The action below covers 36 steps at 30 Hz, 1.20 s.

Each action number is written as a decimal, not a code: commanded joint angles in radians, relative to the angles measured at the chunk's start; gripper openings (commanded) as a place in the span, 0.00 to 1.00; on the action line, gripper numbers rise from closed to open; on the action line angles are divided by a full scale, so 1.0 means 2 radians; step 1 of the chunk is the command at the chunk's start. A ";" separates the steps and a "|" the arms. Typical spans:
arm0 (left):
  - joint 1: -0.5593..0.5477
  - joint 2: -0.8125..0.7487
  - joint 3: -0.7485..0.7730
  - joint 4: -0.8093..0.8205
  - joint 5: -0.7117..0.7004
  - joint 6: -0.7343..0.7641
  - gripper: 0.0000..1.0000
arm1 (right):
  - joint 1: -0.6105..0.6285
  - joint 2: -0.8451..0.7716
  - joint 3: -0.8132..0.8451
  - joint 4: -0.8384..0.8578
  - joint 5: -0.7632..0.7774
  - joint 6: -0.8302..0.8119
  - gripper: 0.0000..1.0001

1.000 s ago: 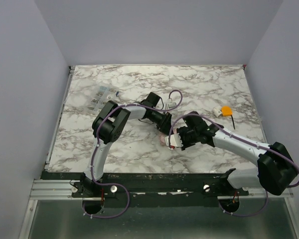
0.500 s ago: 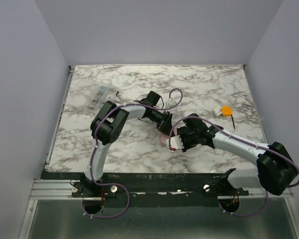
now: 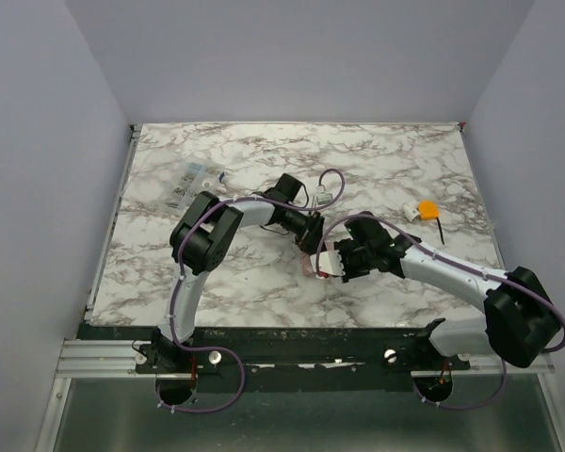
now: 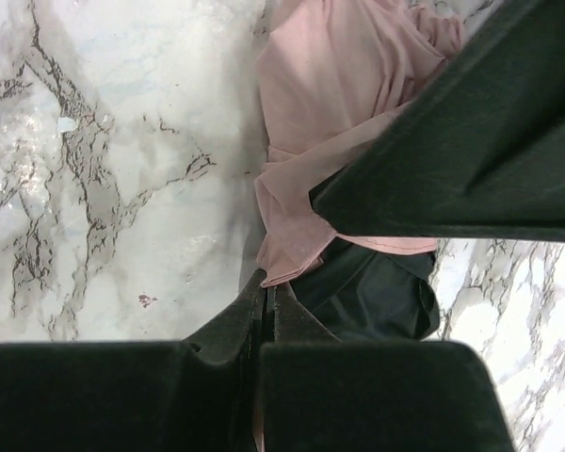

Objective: Put away the umbrella

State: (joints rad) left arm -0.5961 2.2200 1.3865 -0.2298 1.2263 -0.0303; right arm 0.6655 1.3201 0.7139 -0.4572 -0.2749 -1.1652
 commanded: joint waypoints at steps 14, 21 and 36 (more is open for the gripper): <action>-0.002 0.051 -0.082 -0.065 -0.245 0.030 0.92 | -0.036 0.010 0.037 0.005 -0.050 0.054 0.00; -0.002 0.060 -0.075 -0.067 -0.270 0.018 0.70 | -0.042 0.002 0.045 -0.014 -0.081 0.058 0.00; -0.003 0.065 -0.071 -0.068 -0.286 0.004 0.47 | -0.043 0.009 0.017 0.044 -0.096 0.131 0.52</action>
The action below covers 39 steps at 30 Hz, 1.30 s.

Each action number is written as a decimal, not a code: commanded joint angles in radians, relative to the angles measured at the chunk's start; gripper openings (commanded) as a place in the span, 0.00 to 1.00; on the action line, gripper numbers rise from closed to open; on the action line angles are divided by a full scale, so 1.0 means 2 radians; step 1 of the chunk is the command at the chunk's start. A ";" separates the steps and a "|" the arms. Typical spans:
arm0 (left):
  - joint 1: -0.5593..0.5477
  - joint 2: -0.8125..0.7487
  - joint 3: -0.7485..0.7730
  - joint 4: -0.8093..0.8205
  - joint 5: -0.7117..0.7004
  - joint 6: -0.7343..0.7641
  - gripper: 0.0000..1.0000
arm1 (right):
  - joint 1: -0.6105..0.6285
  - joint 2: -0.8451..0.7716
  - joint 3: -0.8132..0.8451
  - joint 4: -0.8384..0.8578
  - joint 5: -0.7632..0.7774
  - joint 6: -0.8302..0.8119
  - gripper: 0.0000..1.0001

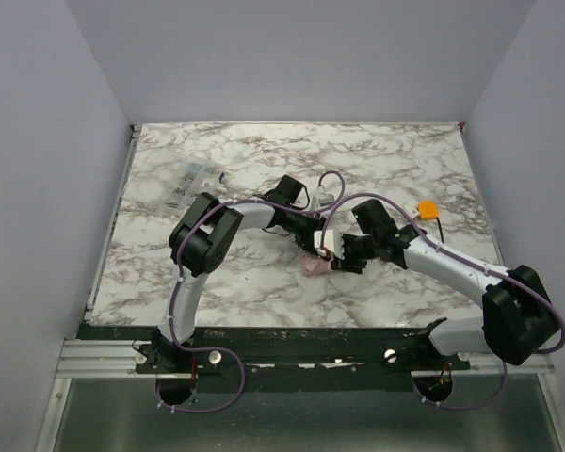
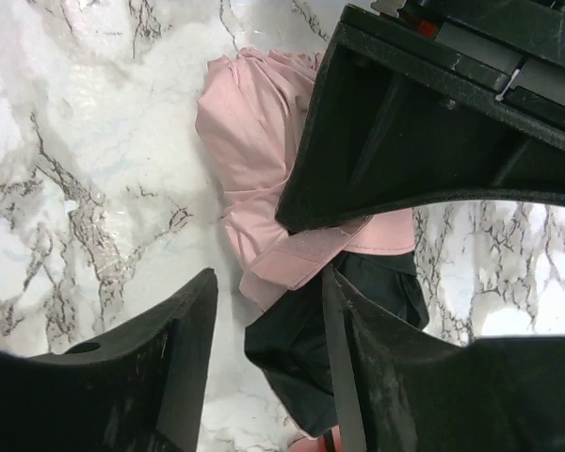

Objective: Put away the umbrella

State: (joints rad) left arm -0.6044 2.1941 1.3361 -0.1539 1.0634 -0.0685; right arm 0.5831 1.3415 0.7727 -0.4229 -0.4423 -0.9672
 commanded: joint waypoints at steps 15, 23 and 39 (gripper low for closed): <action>0.002 0.083 -0.042 -0.109 -0.197 0.026 0.47 | -0.005 0.020 -0.029 0.130 0.025 0.155 0.55; 0.002 0.082 -0.044 -0.108 -0.197 0.027 0.49 | -0.006 0.017 -0.024 0.106 0.021 0.125 0.04; 0.006 0.072 -0.051 -0.098 -0.198 0.022 0.78 | -0.010 -0.007 -0.009 -0.034 0.037 -0.050 0.00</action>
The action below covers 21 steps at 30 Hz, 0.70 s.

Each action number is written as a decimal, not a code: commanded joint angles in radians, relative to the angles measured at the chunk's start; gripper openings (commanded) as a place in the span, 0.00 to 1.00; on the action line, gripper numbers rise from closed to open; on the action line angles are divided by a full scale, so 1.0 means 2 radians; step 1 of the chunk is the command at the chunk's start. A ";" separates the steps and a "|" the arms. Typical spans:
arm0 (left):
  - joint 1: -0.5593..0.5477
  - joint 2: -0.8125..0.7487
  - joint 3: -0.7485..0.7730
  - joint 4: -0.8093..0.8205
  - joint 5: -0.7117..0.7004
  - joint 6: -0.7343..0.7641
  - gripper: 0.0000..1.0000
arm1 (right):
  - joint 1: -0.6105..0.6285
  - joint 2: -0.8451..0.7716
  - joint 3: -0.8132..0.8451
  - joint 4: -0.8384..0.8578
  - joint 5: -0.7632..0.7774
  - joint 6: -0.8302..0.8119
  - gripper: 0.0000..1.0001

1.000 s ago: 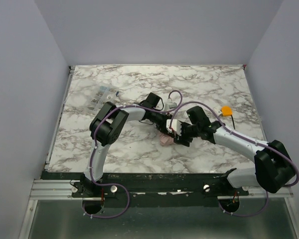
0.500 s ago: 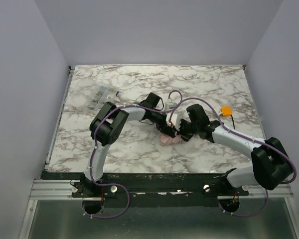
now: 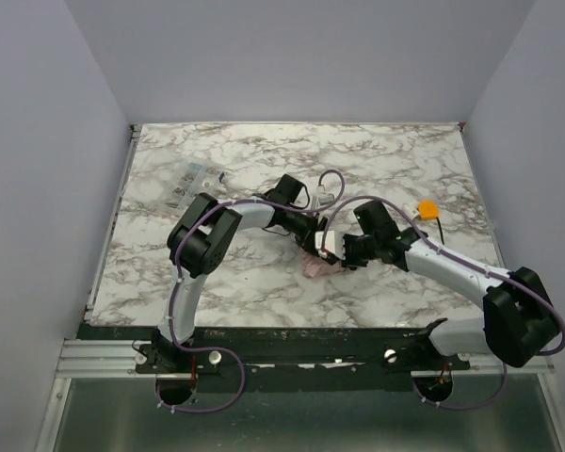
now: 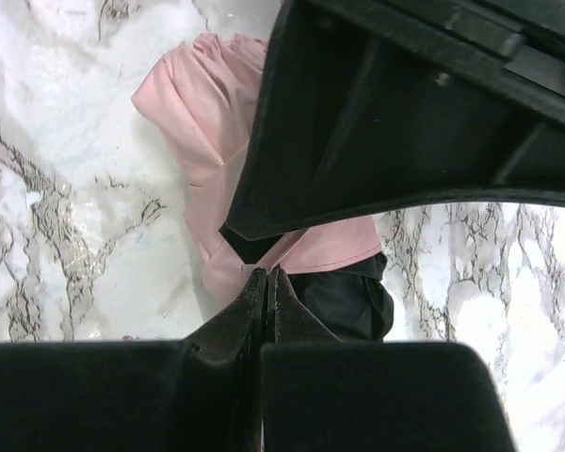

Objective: Put away the umbrella

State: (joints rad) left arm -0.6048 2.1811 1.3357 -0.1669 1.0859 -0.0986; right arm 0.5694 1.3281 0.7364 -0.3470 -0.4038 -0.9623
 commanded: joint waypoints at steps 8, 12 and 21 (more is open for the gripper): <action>0.007 0.089 -0.042 -0.104 -0.210 0.039 0.70 | -0.001 -0.014 -0.005 -0.079 0.029 -0.084 0.00; 0.007 0.085 -0.042 -0.105 -0.207 0.038 0.69 | -0.001 0.001 0.000 -0.076 0.054 -0.093 0.00; 0.006 0.009 -0.084 -0.031 -0.195 0.000 0.82 | -0.001 0.048 -0.003 -0.042 0.070 -0.077 0.00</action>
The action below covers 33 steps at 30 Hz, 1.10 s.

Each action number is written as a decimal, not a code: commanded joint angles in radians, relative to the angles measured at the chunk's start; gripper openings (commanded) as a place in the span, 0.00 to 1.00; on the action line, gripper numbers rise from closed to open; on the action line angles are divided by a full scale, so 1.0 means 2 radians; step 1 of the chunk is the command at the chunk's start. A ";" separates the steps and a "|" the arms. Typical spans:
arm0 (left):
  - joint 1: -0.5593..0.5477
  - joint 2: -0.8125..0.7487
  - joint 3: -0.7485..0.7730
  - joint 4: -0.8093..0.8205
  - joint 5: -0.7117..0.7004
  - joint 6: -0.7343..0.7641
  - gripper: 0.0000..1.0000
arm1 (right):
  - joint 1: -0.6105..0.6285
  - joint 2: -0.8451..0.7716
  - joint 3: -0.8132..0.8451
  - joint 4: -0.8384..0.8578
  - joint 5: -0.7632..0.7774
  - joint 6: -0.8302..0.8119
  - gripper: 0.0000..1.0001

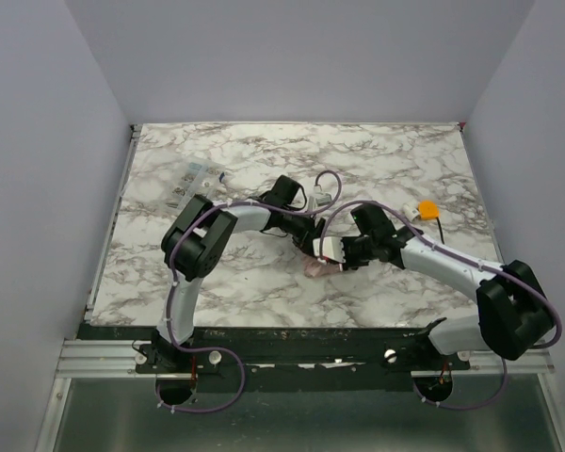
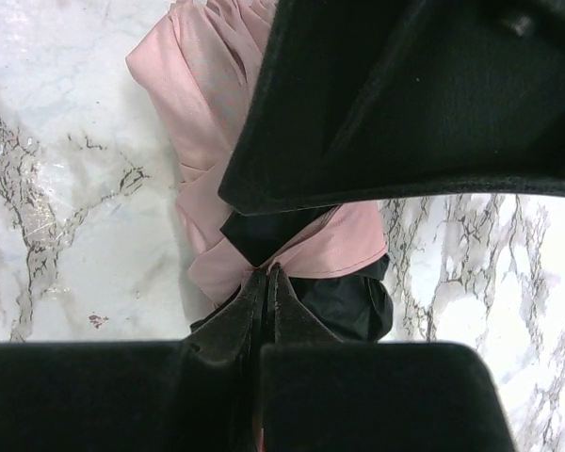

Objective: Put away the umbrella

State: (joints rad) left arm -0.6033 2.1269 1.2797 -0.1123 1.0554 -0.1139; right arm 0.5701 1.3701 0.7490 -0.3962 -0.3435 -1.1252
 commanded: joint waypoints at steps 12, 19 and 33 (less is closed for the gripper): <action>0.013 -0.091 -0.188 0.079 -0.182 -0.061 0.99 | -0.002 0.039 -0.009 -0.020 0.032 0.015 0.00; 0.017 -0.240 -0.319 0.176 -0.228 -0.089 0.99 | -0.001 0.035 -0.010 -0.023 0.025 0.019 0.00; 0.102 -0.536 -0.450 0.416 -0.155 -0.028 0.94 | -0.002 0.034 -0.012 -0.023 0.012 0.022 0.00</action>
State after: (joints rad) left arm -0.4194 1.1217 0.3557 0.5488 0.5915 -0.3195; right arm 0.5694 1.3998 0.7620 -0.3817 -0.3382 -1.0966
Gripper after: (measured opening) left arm 0.978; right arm 0.006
